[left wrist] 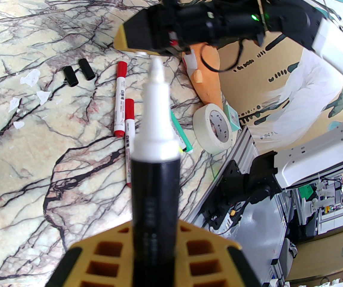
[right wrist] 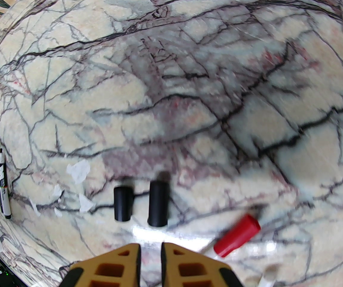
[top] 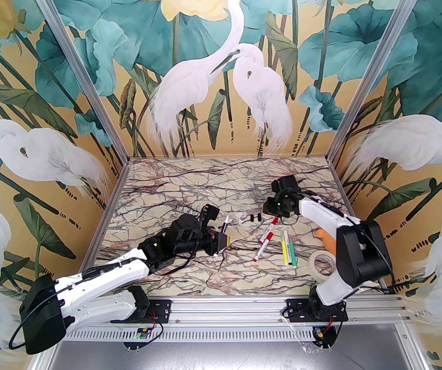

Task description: Open the pen caps

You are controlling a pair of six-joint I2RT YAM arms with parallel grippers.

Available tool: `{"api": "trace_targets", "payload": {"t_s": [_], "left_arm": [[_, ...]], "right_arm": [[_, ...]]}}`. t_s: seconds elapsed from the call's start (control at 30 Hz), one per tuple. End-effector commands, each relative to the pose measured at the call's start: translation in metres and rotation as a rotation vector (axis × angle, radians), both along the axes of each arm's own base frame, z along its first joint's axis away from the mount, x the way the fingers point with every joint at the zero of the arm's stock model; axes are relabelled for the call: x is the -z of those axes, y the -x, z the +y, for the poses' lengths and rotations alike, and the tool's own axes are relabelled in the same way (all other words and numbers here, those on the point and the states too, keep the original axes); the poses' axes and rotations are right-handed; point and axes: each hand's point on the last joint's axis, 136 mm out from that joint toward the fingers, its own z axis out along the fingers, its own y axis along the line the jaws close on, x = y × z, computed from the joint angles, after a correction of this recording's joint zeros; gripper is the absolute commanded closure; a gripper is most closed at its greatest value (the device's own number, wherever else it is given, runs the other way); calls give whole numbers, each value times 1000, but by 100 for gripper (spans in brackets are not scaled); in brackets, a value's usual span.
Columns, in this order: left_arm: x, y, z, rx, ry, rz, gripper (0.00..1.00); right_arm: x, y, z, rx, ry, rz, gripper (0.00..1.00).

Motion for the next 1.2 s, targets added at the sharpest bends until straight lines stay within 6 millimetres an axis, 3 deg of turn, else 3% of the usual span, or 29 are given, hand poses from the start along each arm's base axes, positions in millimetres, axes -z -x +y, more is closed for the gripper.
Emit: {"api": "trace_targets", "payload": {"t_s": [0.0, 0.5, 1.17], "left_arm": [[-4, 1, 3, -3, 9, 3, 100], [-10, 1, 1, 5, 44, 0, 100], [-5, 0, -2, 3, 38, 16, 100]], "right_arm": [[5, -9, -3, -12, 39, 3, 82], [38, -11, -9, -1, 95, 104, 80], [55, -11, -8, 5, 105, 159, 74]]}}
